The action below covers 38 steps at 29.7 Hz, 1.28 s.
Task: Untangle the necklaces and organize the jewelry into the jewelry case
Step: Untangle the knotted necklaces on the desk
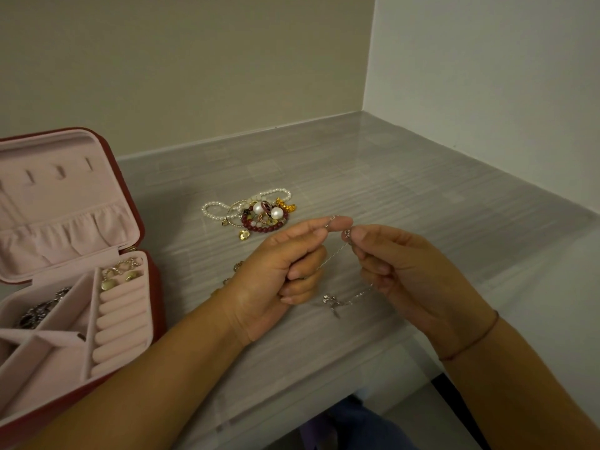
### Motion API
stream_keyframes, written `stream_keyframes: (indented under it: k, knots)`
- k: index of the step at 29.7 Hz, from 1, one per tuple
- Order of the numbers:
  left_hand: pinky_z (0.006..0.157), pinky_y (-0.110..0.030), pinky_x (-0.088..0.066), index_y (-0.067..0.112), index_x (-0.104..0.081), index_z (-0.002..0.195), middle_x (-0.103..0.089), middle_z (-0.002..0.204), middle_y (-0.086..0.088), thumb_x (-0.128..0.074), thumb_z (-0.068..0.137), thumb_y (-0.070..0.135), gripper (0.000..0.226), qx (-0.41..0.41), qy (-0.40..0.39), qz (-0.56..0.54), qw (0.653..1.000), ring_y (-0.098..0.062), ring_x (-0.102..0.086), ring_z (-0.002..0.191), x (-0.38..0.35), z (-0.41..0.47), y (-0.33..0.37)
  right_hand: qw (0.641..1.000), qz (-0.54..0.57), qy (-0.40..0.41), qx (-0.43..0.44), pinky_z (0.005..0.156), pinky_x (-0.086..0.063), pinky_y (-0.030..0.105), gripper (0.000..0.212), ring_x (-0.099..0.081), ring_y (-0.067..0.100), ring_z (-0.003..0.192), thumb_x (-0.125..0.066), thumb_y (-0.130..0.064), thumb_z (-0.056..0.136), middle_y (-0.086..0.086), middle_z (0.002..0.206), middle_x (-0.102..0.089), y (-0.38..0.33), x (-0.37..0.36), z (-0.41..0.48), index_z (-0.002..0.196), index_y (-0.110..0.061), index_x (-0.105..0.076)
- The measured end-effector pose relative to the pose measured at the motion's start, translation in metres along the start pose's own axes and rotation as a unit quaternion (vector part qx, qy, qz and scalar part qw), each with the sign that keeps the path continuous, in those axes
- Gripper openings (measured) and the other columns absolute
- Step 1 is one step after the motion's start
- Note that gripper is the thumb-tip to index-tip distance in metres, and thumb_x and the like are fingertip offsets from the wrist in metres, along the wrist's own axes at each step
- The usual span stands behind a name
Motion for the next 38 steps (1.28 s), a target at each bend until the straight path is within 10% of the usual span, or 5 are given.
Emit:
stream_keyframes:
  k: [8,17,23,38]
  knots:
    - [0.035,-0.016,-0.011,0.017,-0.067,0.079,-0.031,0.044,0.007,-0.045,0.089,0.018,0.024,0.007,0.049,-0.013,0.999,-0.003,-0.019,0.032,0.006,0.001,0.002,0.997,-0.063,0.029,0.035,0.074,-0.038,0.027,0.016,-0.047,0.023,0.085,-0.072,-0.029,0.058,0.003,0.075,-0.067,-0.007,0.006,-0.001,0.068,-0.018,-0.076]
    - [0.043,-0.020,-0.030,0.020,-0.059,0.087,-0.060,0.093,-0.002,-0.062,0.087,0.015,0.006,-0.098,0.178,0.220,0.954,-0.010,-0.033,0.044,0.015,-0.006,0.015,0.995,-0.091,0.021,0.028,0.062,-0.035,0.024,0.024,-0.051,0.010,0.070,-0.073,-0.034,0.055,0.001,0.067,-0.062,-0.003,0.003,-0.001,0.070,-0.016,-0.073]
    - [0.059,-0.018,-0.040,0.029,-0.070,0.075,-0.056,0.095,-0.002,-0.075,0.067,0.037,0.011,-0.197,0.164,0.322,0.911,-0.011,-0.040,0.063,0.003,-0.011,0.028,0.994,-0.085,0.055,0.039,0.064,-0.035,0.022,0.020,-0.054,0.003,0.068,-0.072,-0.039,0.052,-0.008,0.067,-0.067,-0.003,0.003,-0.002,0.064,-0.023,-0.075]
    - [0.062,-0.021,-0.043,0.022,-0.074,0.076,-0.064,0.082,-0.009,-0.079,0.072,0.018,0.008,-0.180,0.226,0.312,0.905,-0.010,-0.046,0.063,0.011,-0.014,0.028,0.990,-0.085,0.056,0.102,0.051,-0.039,0.004,0.013,-0.056,-0.006,0.051,-0.064,-0.004,0.081,-0.013,0.052,-0.062,-0.011,-0.008,-0.007,0.070,-0.010,-0.067]
Point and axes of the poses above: each hand's wrist, its own z-axis towards the middle knuckle, its own x-axis out of the back of the hand, y = z × x, the point moved 7 cm from there along z, towards the middle knuckle
